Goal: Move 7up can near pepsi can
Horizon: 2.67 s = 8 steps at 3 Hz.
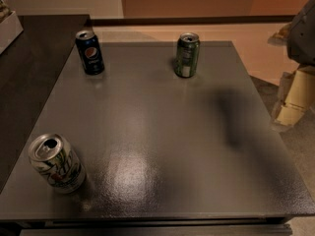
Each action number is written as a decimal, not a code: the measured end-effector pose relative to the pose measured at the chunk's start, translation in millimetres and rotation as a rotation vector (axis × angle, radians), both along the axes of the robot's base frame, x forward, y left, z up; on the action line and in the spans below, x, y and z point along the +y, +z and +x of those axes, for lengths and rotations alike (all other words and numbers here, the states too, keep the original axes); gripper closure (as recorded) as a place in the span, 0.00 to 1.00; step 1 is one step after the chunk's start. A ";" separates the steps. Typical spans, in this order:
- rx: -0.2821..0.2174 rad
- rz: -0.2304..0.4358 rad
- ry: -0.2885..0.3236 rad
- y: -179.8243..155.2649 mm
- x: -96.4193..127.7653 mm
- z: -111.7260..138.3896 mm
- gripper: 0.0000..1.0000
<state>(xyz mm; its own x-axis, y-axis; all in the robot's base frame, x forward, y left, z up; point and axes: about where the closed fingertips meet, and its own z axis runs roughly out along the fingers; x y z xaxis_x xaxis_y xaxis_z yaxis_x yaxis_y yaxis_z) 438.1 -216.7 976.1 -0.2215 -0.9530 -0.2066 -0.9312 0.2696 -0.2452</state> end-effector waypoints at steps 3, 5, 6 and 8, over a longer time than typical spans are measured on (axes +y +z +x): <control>-0.024 0.080 0.098 -0.2 30.4 -14.2 0.00; 0.011 0.257 0.263 -23.2 129.9 -42.6 0.00; 0.031 0.332 0.316 -41.1 176.6 -47.7 0.00; 0.067 0.458 0.419 -63.9 263.0 -57.9 0.00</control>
Offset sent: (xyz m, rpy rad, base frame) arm -0.0062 0.0143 -0.0040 0.0488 -0.0010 0.0723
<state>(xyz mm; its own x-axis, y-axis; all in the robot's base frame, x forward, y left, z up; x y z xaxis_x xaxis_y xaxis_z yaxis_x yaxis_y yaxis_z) 380.2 46.3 912.2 0.1255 -0.7799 -0.6131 -0.9900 -0.0581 -0.1287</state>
